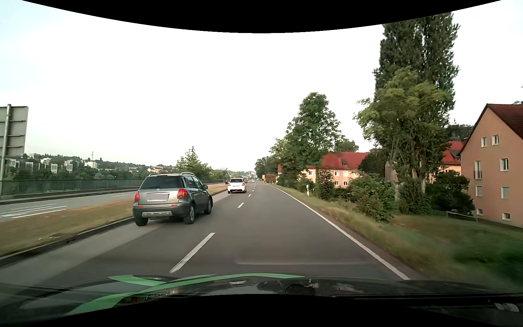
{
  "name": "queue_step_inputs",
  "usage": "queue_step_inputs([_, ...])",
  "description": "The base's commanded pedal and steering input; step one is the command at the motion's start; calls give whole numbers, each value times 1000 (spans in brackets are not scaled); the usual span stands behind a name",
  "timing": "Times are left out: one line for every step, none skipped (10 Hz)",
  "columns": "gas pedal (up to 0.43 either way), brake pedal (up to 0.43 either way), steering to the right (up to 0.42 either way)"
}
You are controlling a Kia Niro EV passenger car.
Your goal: Follow the waypoints while adhering to traffic rules and regulations
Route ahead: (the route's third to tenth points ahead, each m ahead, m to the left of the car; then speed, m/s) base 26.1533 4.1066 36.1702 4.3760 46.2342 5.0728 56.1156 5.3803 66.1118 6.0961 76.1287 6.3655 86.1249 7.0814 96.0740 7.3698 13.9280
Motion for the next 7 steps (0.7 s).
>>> queue_step_inputs([138,0,-12])
queue_step_inputs([138,0,-11])
queue_step_inputs([138,0,-12])
queue_step_inputs([138,0,-12])
queue_step_inputs([130,0,-11])
queue_step_inputs([130,0,-12])
queue_step_inputs([130,0,-12])
